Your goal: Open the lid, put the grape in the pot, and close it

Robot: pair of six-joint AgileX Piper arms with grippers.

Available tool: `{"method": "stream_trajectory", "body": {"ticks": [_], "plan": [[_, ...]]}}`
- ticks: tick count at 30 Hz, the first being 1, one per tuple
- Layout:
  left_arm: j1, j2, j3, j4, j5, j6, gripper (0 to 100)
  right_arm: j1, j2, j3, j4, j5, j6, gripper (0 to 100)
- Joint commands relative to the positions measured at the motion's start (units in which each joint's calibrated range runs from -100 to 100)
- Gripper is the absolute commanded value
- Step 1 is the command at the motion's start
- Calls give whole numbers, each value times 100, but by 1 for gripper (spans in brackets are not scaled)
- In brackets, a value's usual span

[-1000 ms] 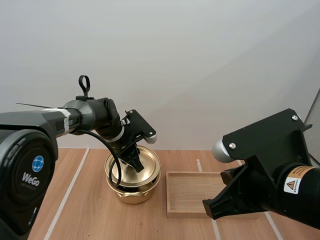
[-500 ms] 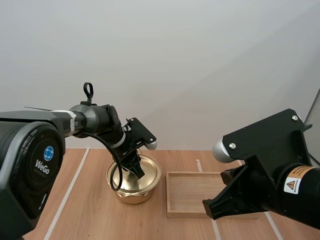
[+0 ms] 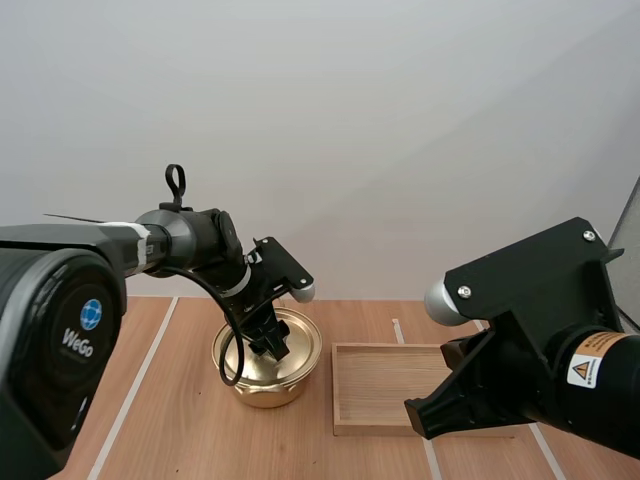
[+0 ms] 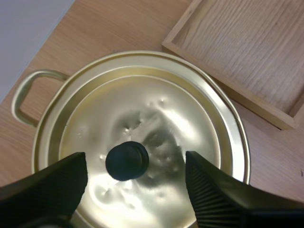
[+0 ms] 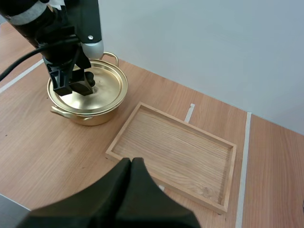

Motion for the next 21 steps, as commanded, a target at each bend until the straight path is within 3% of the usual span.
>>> {"method": "stream_trajectory", "body": {"ticks": [1, 9, 21], "plan": [[-19, -427, -15, -45, 278, -11, 100, -25, -60, -5, -63, 0, 1, 0], [-19, -1949, -15, -45, 844, -22, 100, -25, -60, -5, -51, 0, 1, 0], [-19, -3912, -15, -9, 1906, -692, 100, -25, -60, -5, 109, -142, 1, 0]]}}
